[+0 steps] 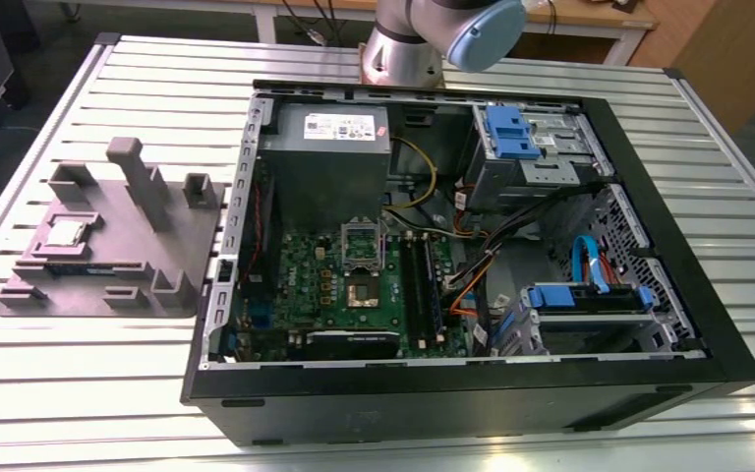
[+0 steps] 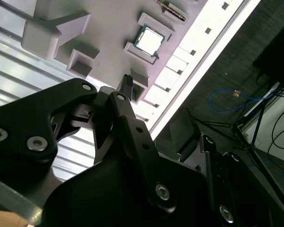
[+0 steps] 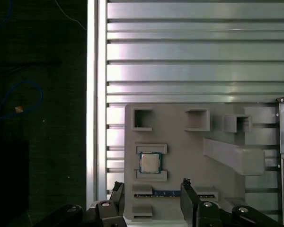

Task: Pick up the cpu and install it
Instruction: 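Pick up the cpu and move it towards the insertion slot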

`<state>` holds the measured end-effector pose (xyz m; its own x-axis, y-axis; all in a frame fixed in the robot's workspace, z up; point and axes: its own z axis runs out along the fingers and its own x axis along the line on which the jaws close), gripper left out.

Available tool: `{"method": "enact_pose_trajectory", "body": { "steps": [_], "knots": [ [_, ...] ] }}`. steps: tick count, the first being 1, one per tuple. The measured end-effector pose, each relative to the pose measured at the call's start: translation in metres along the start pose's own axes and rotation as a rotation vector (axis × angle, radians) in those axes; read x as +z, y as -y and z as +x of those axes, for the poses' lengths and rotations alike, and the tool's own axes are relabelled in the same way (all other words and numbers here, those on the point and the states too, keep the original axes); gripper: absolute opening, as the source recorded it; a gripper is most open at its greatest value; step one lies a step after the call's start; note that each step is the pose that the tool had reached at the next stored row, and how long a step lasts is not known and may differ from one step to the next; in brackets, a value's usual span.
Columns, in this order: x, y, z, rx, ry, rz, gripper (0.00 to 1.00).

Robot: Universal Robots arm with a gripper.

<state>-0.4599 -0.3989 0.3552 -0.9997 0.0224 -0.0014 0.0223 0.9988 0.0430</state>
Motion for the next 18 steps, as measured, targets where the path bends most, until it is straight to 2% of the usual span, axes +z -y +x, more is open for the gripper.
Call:
{"method": "enact_pose_trajectory", "body": {
  "steps": [7, 18],
  "knots": [
    [0.0044, 0.0002, 0.0000, 0.000, 0.0000, 0.0000, 0.59],
    [0.0062, 0.0003, 0.0000, 0.000, 0.0000, 0.0007, 0.59]
  ]
}}
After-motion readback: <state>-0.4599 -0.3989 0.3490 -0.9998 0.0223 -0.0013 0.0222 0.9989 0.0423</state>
